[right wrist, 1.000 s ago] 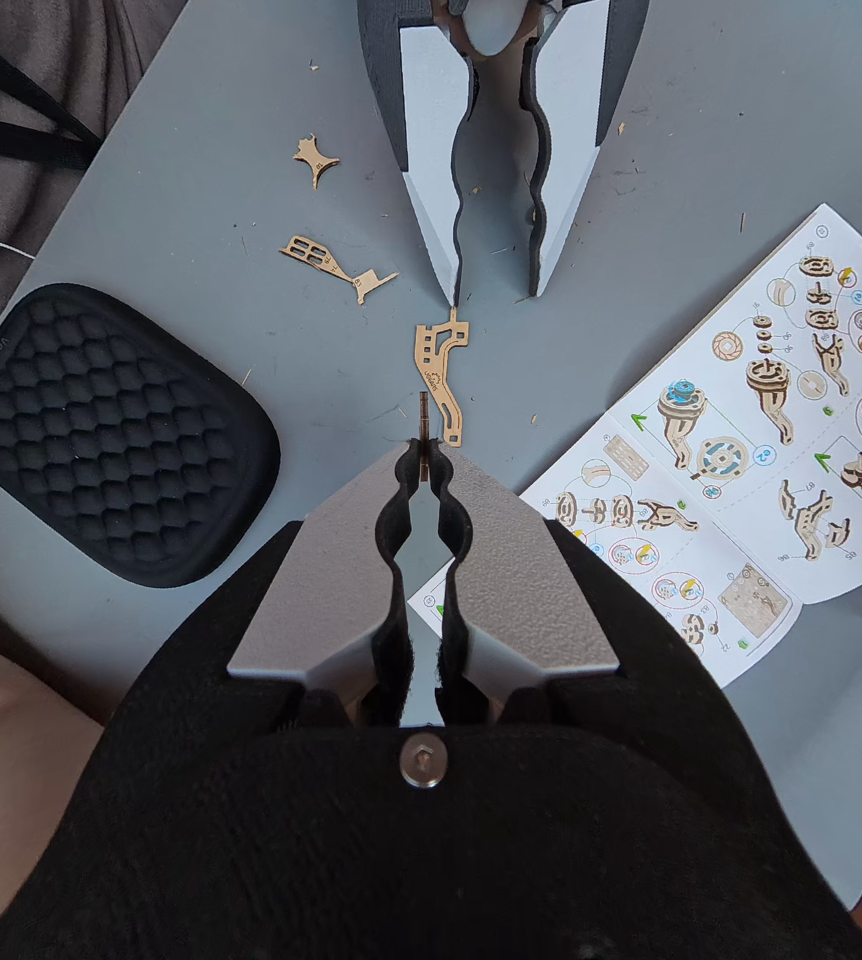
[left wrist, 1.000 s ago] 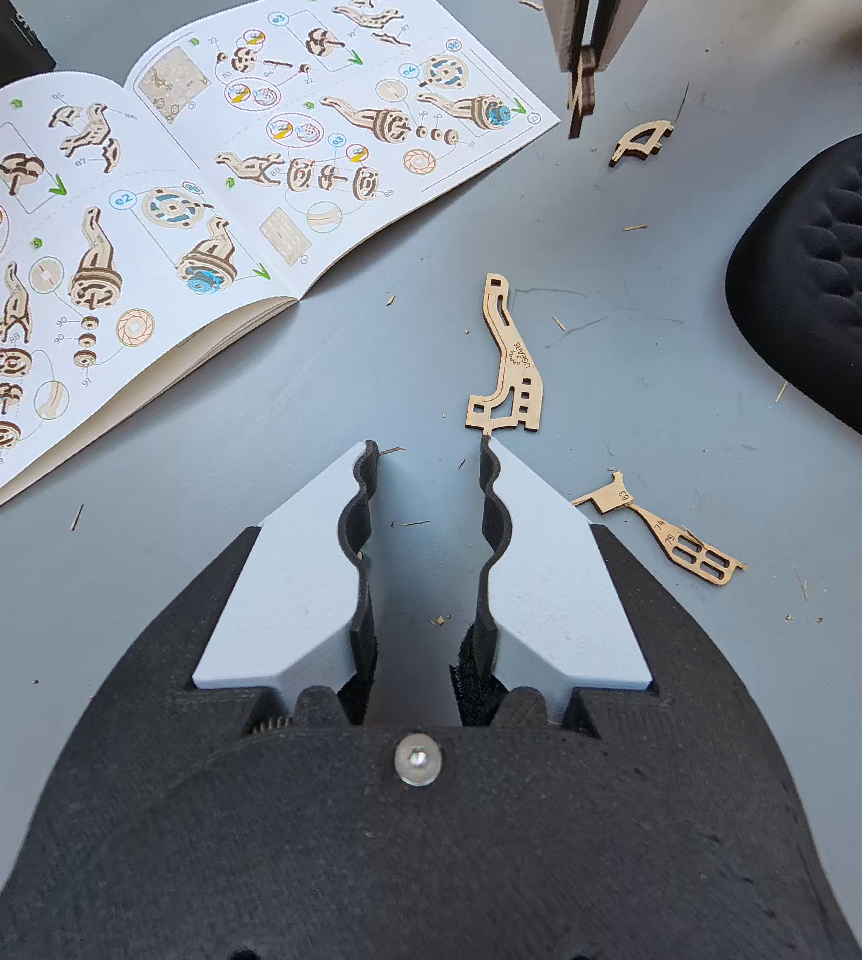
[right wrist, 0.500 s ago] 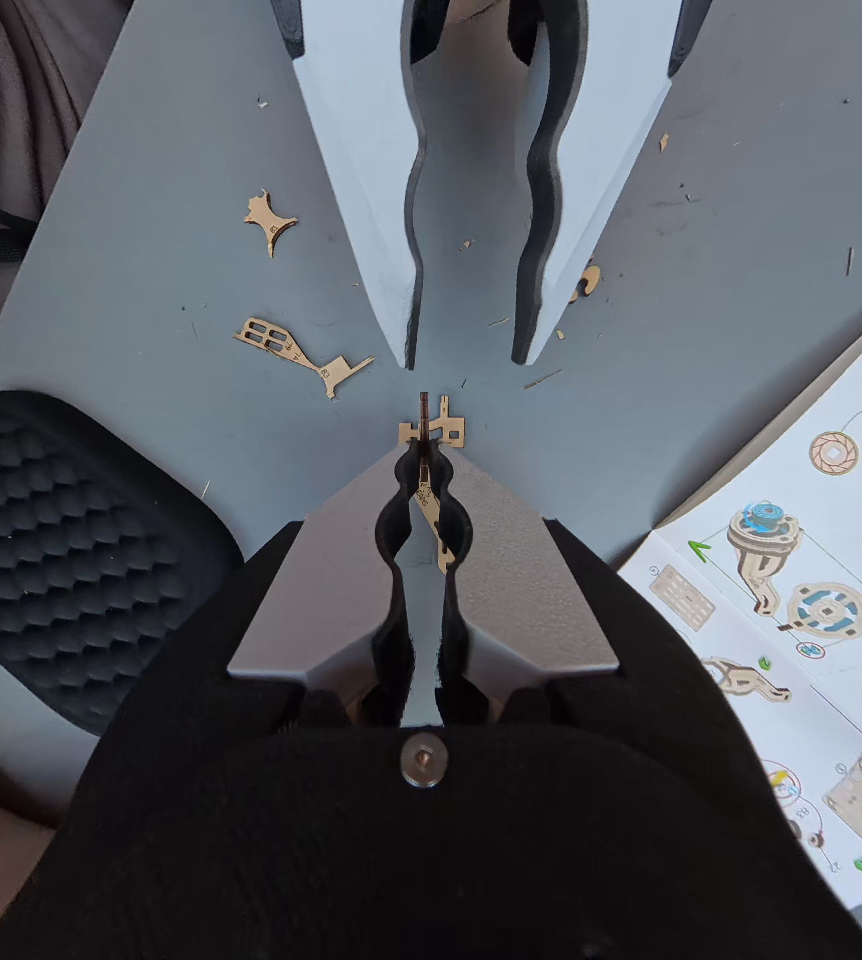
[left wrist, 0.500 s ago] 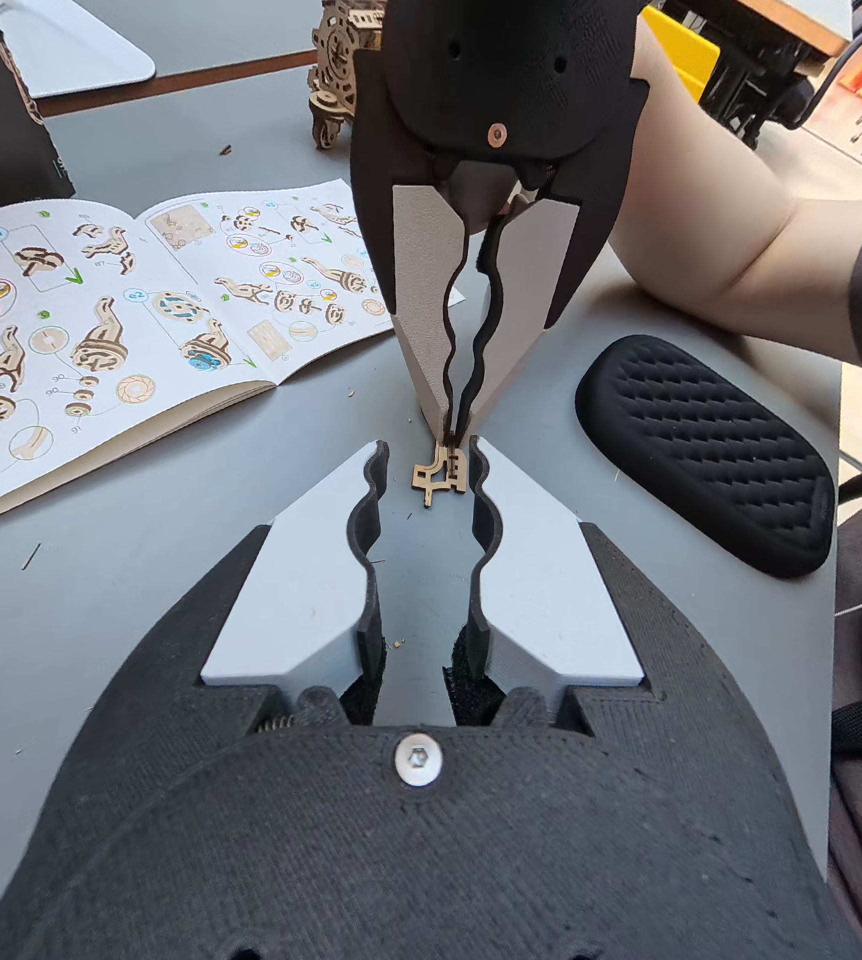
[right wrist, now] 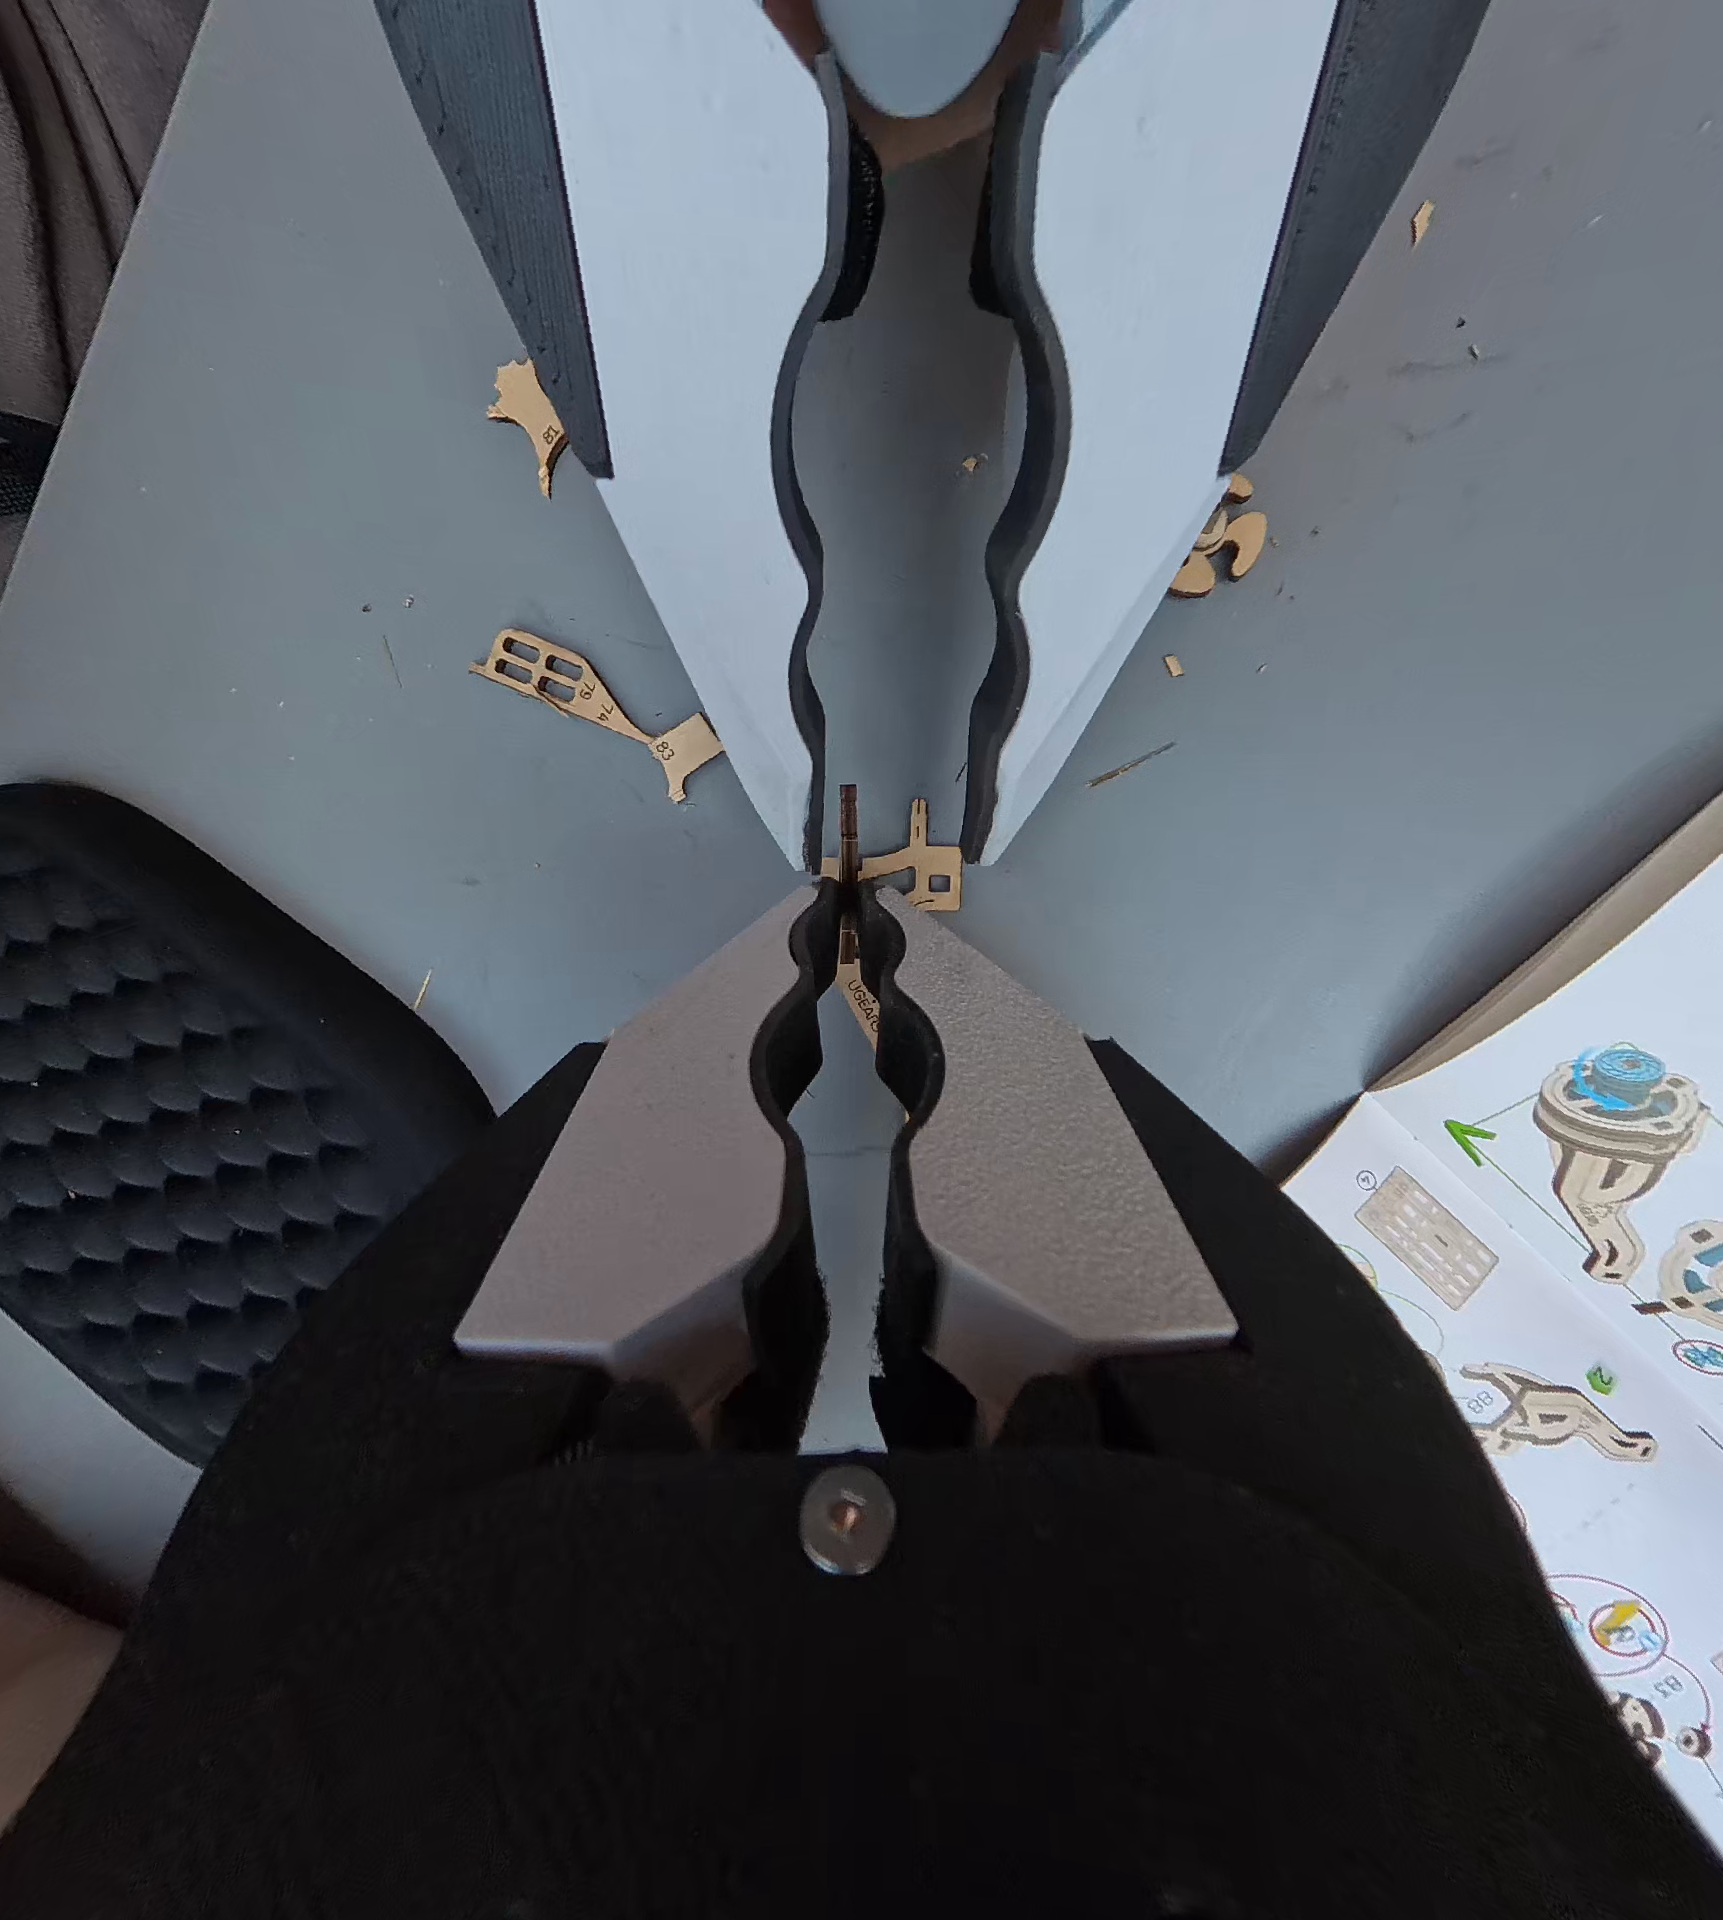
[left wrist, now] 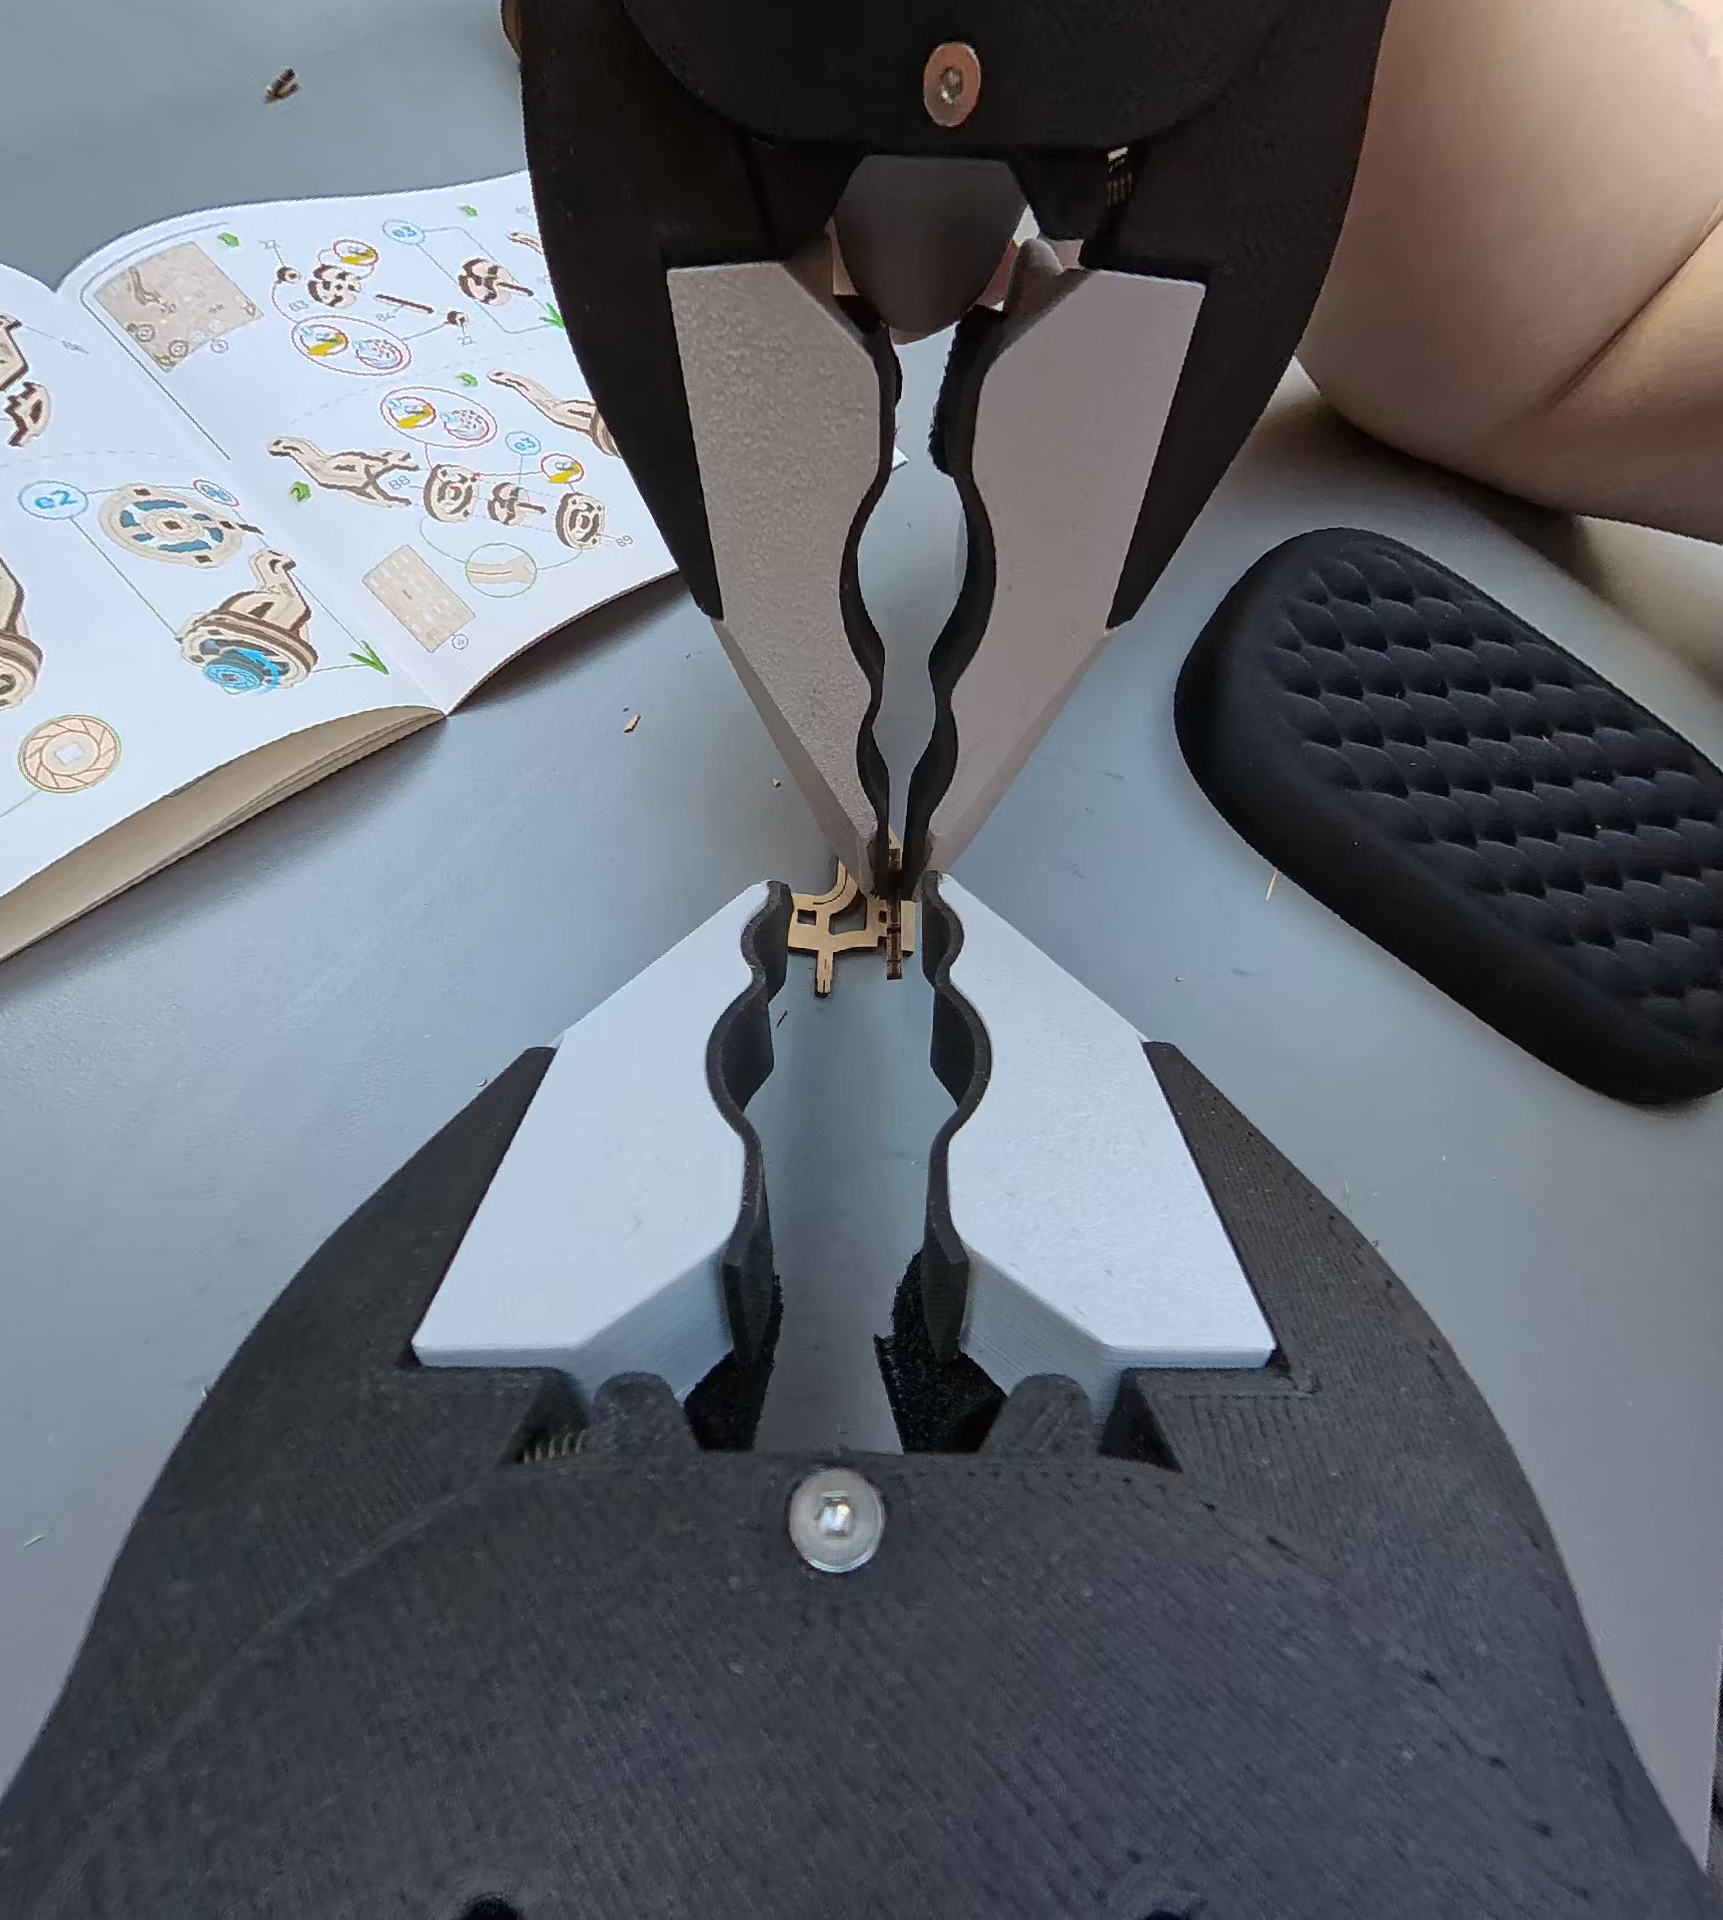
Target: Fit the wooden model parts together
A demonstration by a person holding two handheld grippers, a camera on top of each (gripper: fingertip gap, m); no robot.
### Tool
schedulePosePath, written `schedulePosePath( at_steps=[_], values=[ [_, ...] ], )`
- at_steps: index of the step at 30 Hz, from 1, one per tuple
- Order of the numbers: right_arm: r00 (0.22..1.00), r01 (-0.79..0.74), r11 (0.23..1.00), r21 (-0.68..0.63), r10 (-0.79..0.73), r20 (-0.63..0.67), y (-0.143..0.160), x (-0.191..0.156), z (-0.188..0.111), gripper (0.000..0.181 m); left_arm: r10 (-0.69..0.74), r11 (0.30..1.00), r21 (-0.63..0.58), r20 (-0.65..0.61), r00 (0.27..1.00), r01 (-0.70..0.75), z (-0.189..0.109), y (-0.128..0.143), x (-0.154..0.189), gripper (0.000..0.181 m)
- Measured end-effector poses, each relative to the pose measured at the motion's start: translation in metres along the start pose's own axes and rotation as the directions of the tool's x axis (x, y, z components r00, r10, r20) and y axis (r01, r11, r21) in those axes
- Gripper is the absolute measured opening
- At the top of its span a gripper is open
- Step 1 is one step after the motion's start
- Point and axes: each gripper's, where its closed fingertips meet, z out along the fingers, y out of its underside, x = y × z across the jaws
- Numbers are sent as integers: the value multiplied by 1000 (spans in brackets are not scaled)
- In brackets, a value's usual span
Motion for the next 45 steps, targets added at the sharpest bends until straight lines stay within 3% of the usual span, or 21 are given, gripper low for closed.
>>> schedulePosePath(
  at_steps=[17,45],
  values=[
    [999,5,1000,-11,-6,-49,2,4,2,2,122,988,-100,43,992,-118,11,16,2,9],
    [990,101,994,-30,-104,-97,7,0,4,3,235,968,-110,74,969,-226,14,15,7,1]
  ],
)
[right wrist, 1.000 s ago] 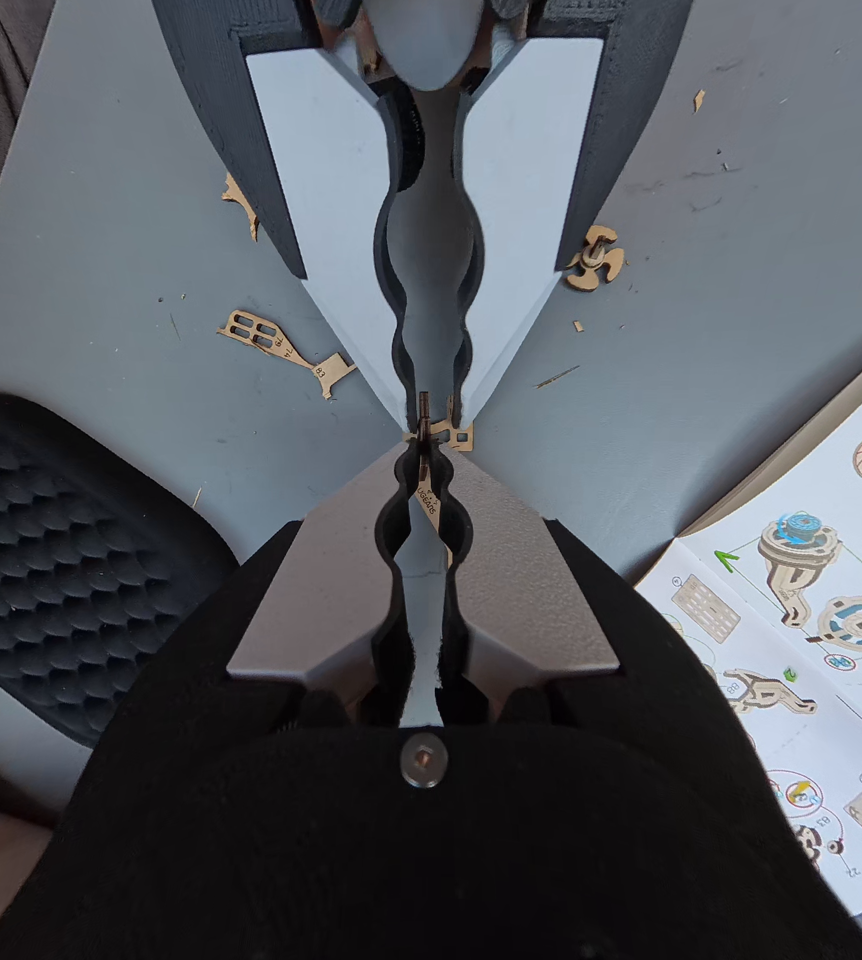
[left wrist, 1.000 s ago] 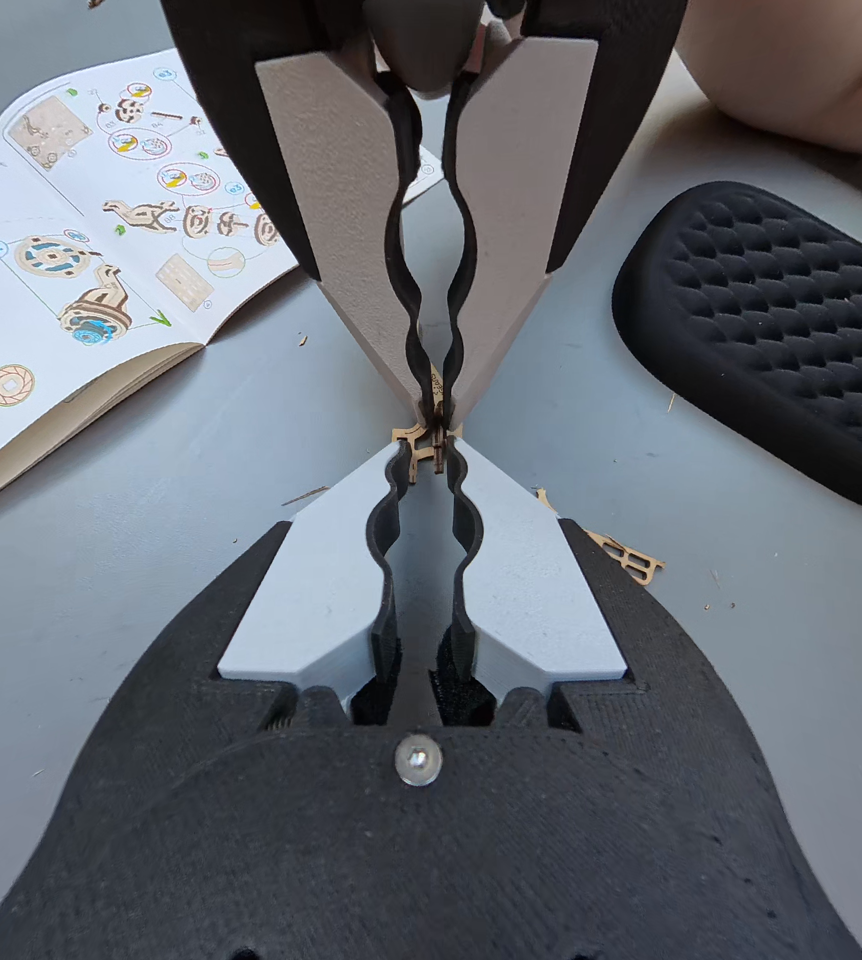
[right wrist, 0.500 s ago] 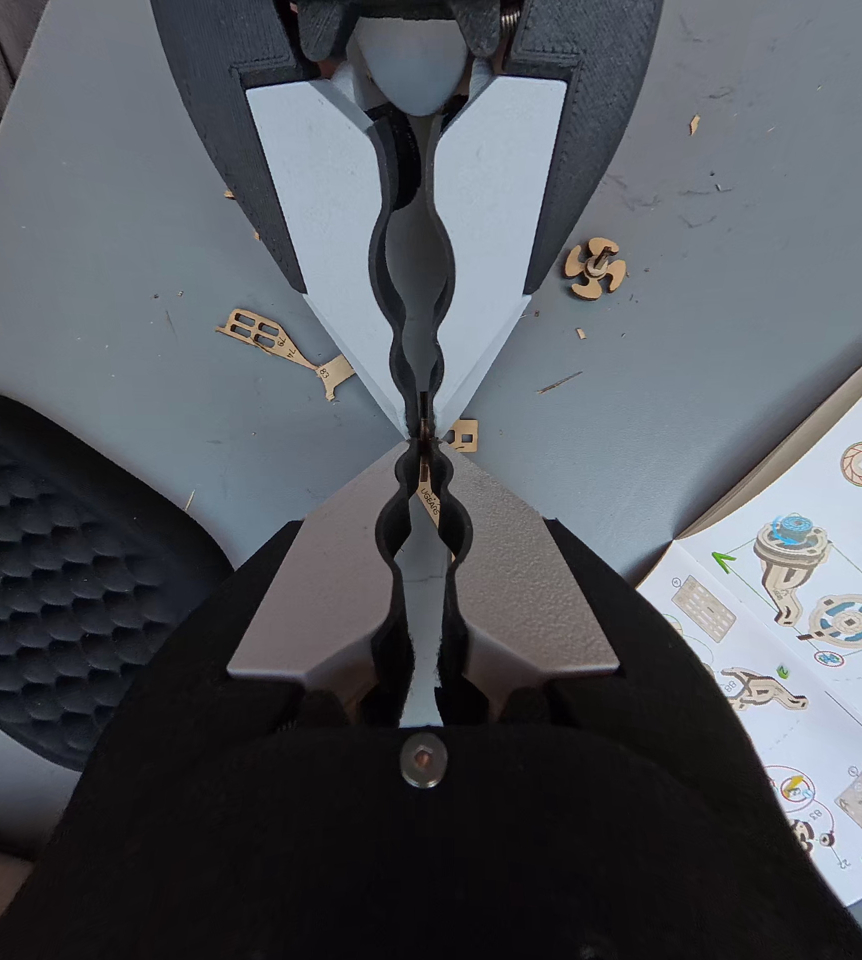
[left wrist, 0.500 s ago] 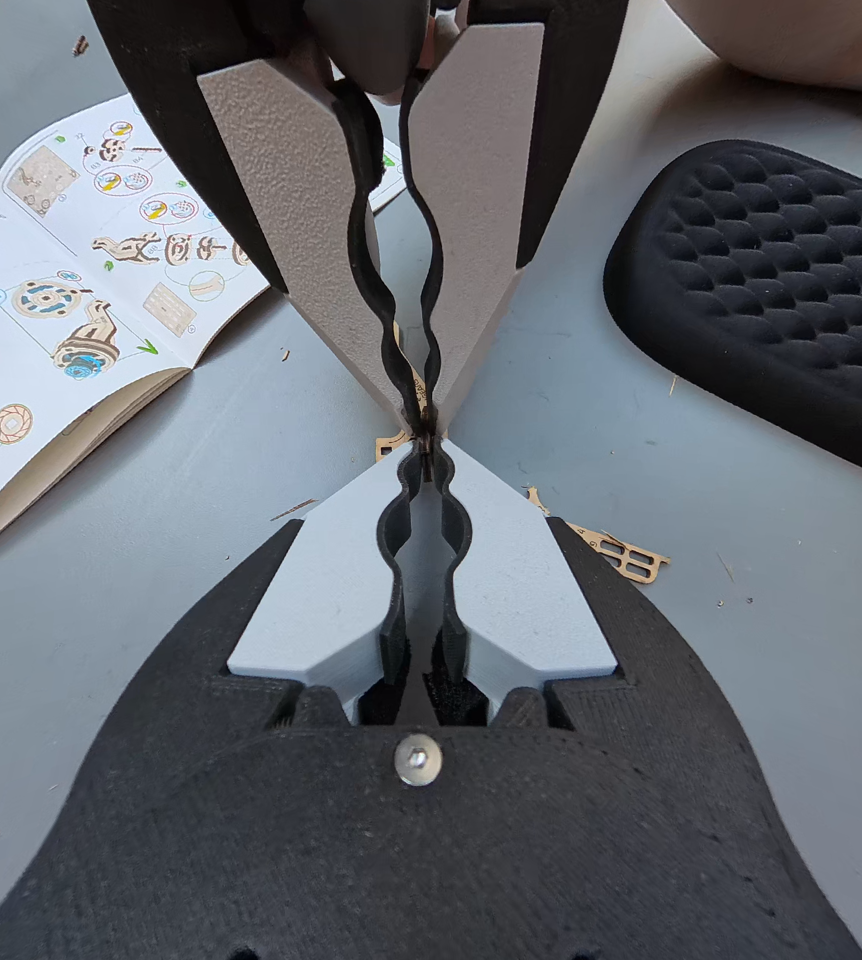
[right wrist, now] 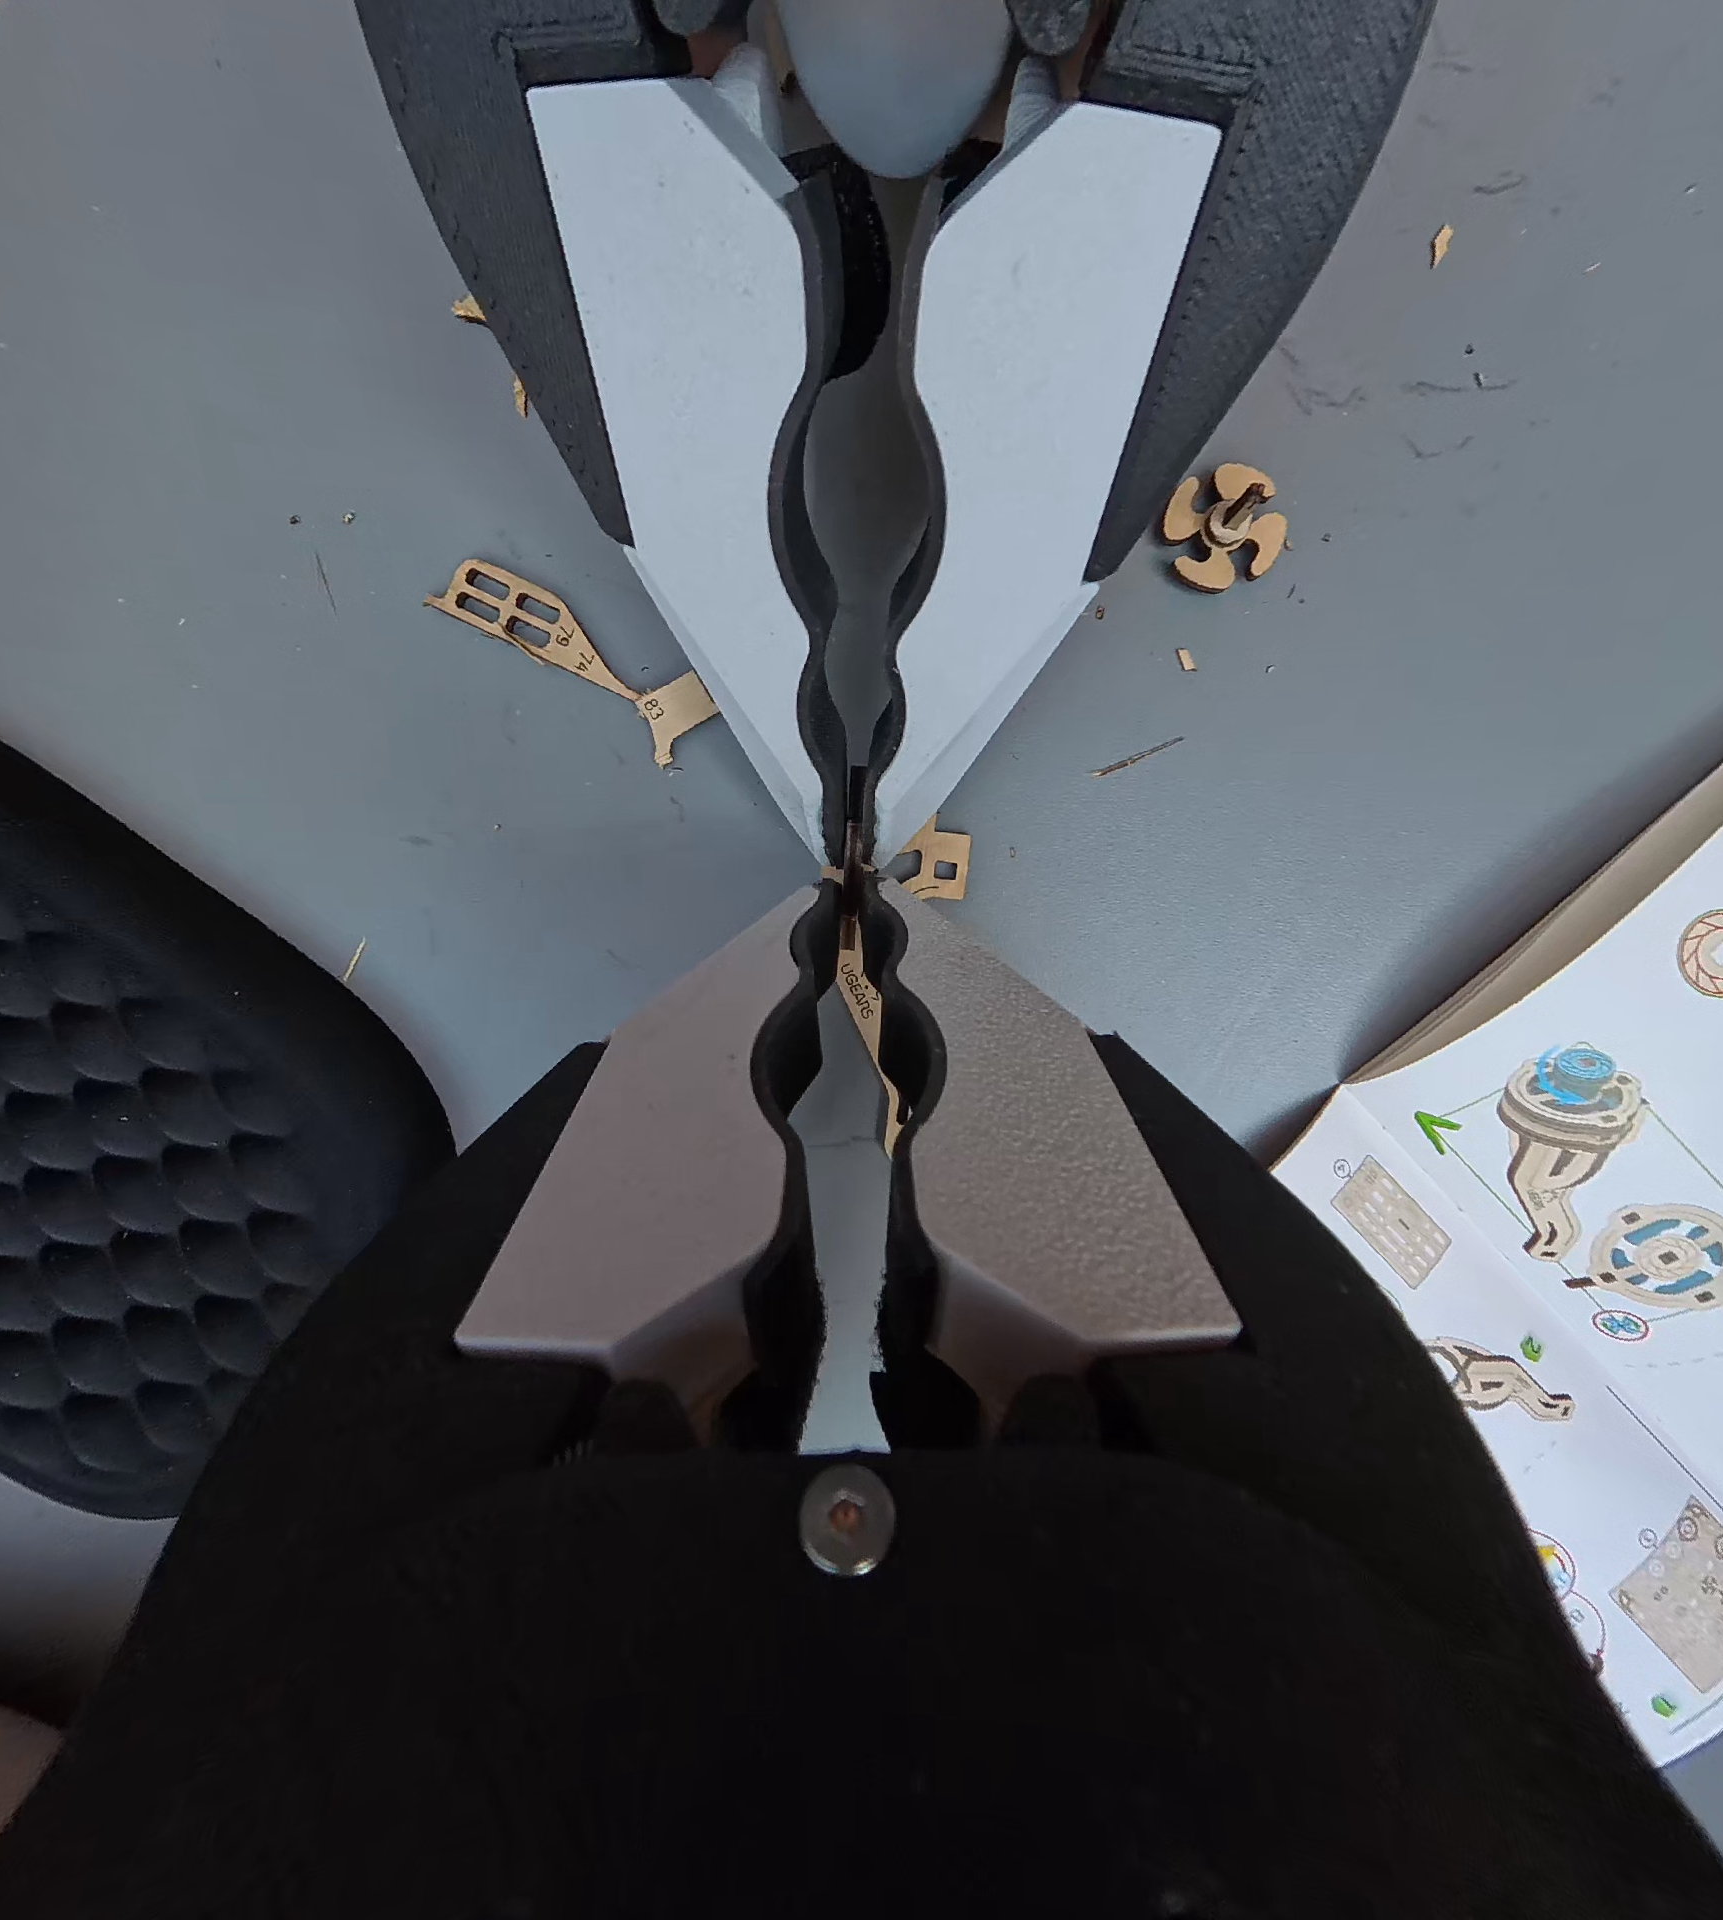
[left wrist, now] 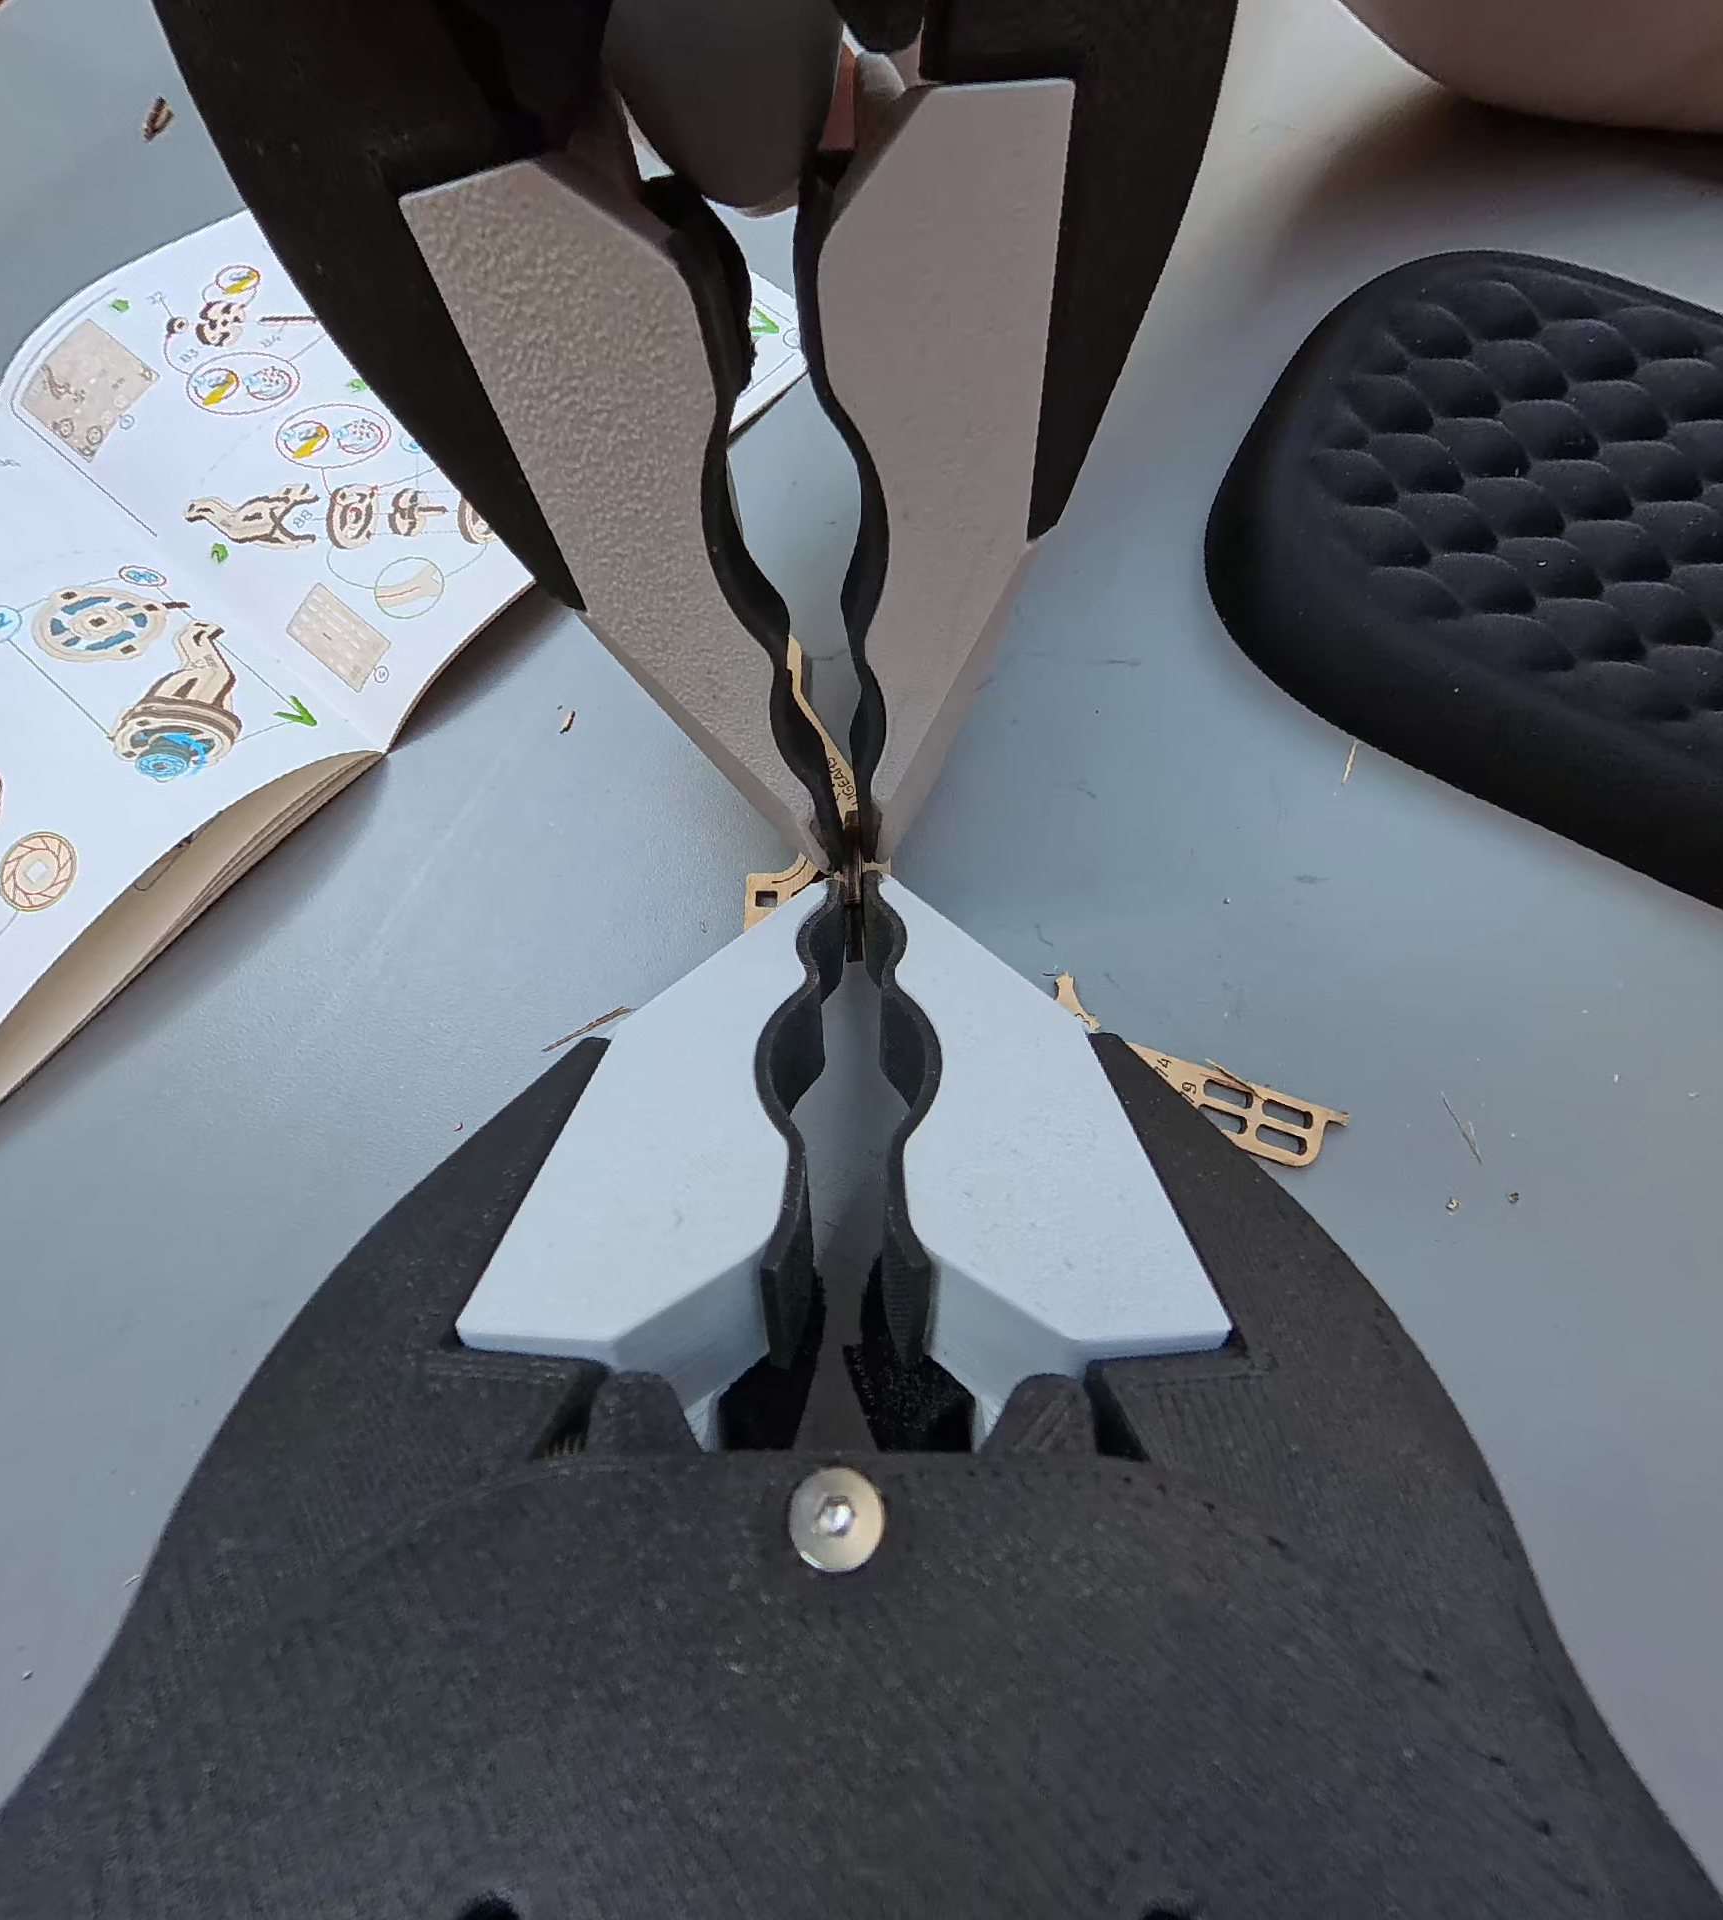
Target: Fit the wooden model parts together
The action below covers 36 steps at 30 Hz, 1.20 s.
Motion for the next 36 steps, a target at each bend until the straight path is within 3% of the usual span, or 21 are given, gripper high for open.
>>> schedulePosePath(
  at_steps=[26,36],
  values=[
    [998,-20,998,-65,16,-61,2,-1,0,2,79,997,-4,65,995,-79,1,1,1,1],
    [999,-35,998,-53,33,-43,2,0,0,2,-53,997,51,-38,998,55,-6,-4,0,7]
  ],
)
